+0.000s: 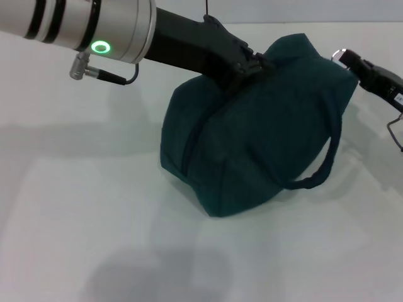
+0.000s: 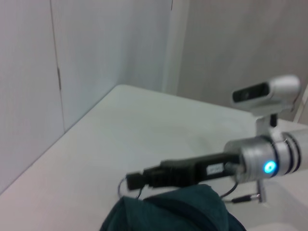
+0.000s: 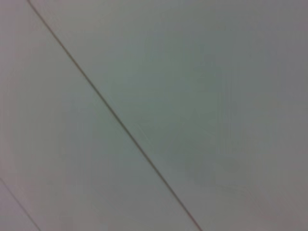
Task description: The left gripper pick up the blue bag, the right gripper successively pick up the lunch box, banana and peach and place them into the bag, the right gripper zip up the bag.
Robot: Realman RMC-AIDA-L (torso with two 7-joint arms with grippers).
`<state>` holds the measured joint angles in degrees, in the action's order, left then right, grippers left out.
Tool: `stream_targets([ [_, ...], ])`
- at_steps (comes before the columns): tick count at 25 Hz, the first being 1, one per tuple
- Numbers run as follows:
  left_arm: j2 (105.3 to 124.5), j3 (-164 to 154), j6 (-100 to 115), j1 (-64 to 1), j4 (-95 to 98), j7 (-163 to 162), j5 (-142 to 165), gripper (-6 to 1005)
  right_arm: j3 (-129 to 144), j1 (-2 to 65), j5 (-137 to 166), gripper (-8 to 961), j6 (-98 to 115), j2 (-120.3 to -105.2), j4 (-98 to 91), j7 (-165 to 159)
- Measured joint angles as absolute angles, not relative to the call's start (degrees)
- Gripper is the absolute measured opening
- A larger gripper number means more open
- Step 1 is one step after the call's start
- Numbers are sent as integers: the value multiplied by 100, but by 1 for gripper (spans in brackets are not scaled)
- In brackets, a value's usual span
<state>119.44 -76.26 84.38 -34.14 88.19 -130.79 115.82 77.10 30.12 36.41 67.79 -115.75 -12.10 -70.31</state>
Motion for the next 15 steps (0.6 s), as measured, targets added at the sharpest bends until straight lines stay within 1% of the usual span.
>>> stream_targets([
  [9,11965,-7485,8358,-3370,8568,-12921,11460,36,7670,2931,3483,86,6991,-11586,-1220,-7095],
  [15,11966,-7411,7988,-3261,8202,-12432,10882,35,7600,2600,3071,88,7466,-11593,-1209,-6897],
])
